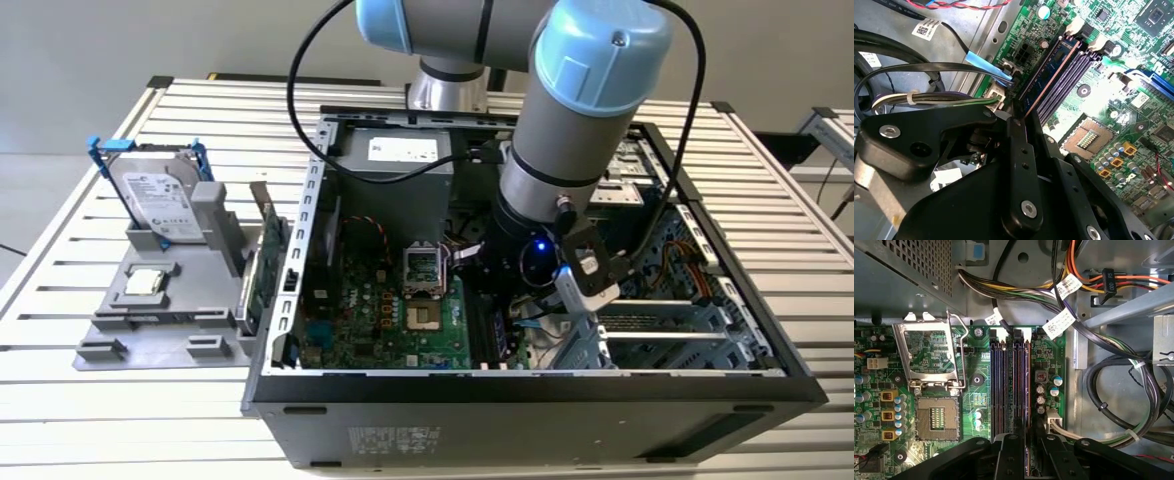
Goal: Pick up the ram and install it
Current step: 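Insert the ram into the slot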
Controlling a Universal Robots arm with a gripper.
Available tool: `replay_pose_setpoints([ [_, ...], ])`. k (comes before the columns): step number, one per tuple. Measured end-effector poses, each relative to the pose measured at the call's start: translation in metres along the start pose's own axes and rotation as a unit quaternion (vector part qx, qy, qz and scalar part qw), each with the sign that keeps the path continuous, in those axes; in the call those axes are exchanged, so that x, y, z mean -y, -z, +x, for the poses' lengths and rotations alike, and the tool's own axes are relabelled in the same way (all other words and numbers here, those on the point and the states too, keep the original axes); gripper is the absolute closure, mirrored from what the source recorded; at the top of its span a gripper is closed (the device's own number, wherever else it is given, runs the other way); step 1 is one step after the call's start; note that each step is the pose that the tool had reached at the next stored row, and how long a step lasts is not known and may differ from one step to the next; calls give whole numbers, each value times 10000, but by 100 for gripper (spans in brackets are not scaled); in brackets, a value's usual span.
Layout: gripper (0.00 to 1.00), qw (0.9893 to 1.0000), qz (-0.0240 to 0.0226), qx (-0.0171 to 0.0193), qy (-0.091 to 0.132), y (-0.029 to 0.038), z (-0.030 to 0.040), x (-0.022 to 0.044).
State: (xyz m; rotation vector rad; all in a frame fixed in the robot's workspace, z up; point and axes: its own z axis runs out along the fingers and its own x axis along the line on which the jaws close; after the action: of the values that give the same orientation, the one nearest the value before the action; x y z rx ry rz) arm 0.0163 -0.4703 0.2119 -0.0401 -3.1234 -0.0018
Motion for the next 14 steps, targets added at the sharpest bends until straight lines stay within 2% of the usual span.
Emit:
replay_pose_setpoints([
  [4, 100, 10000, 0, 0, 0, 0, 0, 0],
  [5, 0, 10000, 0, 0, 0, -1, 0, 0],
  [12, 0, 10000, -2, 1, 0, 2, 0, -1],
  [14, 0, 10000, 0, 0, 0, 24, 0, 0],
])
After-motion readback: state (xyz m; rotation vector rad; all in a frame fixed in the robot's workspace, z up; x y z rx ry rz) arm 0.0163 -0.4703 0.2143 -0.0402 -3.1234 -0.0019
